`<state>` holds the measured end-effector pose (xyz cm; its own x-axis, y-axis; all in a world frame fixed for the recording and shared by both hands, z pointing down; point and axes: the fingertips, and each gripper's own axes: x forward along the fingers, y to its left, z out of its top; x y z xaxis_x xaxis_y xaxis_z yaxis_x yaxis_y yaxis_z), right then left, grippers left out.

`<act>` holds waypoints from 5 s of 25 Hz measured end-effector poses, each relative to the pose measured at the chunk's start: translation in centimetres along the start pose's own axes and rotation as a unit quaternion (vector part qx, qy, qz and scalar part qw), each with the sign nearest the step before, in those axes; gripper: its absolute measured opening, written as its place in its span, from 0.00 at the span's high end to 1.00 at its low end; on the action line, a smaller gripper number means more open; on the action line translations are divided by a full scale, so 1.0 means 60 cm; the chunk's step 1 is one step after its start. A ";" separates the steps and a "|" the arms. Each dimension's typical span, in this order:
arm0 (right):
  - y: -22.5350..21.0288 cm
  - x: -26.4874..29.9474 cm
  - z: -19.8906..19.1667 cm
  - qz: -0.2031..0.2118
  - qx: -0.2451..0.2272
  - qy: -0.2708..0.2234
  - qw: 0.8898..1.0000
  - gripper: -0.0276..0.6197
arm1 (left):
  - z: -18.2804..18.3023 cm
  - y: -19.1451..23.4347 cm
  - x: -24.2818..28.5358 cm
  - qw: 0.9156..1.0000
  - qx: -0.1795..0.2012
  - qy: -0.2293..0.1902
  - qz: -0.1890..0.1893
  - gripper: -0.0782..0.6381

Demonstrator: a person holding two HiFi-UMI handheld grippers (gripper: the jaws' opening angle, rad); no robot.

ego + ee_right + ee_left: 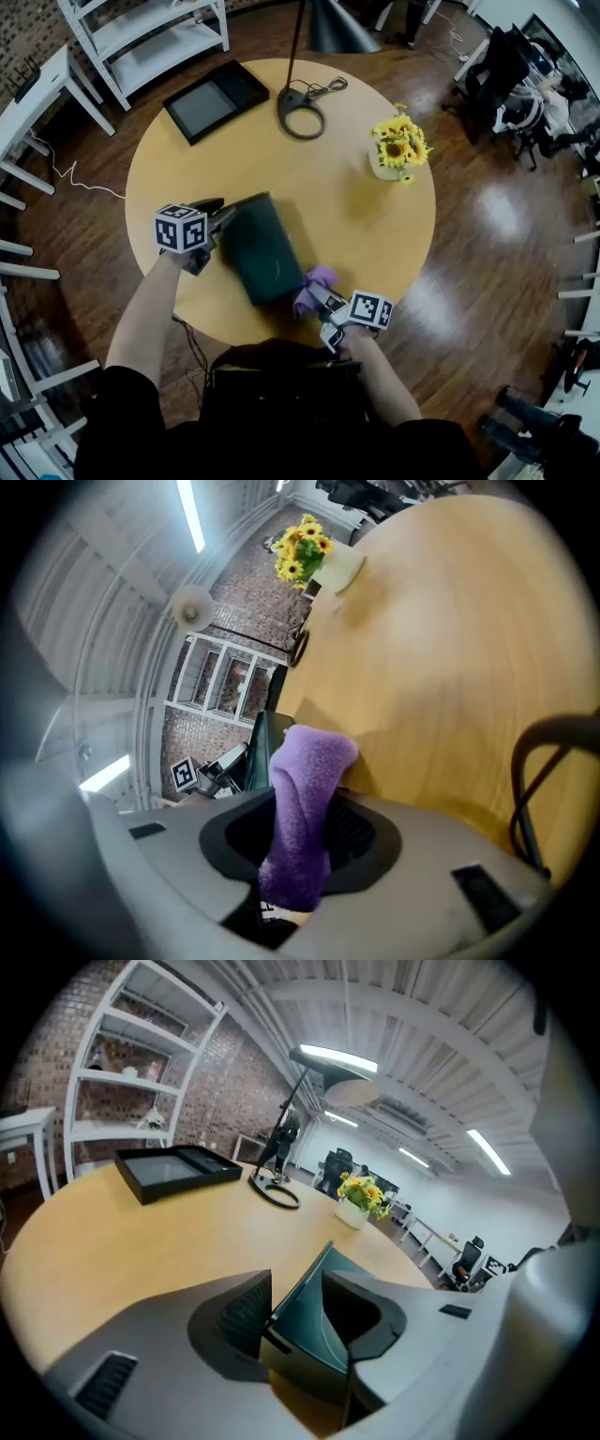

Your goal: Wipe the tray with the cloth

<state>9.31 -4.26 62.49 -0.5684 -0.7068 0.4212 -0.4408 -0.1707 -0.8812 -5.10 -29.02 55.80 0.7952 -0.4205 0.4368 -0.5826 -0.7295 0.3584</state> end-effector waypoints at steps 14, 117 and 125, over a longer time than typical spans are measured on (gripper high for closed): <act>-0.020 0.093 0.183 0.020 0.058 -0.046 0.997 0.79 | -0.085 0.004 -0.150 0.984 -0.119 -0.060 0.121 0.63; -0.013 0.059 0.114 0.061 0.052 -0.021 0.997 0.78 | -0.223 -0.230 -0.102 0.964 -0.260 -0.039 -0.045 0.63; -0.022 0.016 0.078 0.063 0.102 -0.099 0.988 0.78 | -0.222 -0.234 -0.102 0.966 -0.250 -0.028 -0.054 0.63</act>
<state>12.60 -7.93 63.08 -0.4544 -0.8479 0.2732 -0.2142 -0.1936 -0.9574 -4.06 -9.04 59.06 0.8556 -0.3956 0.3339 -0.4929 -0.4254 0.7590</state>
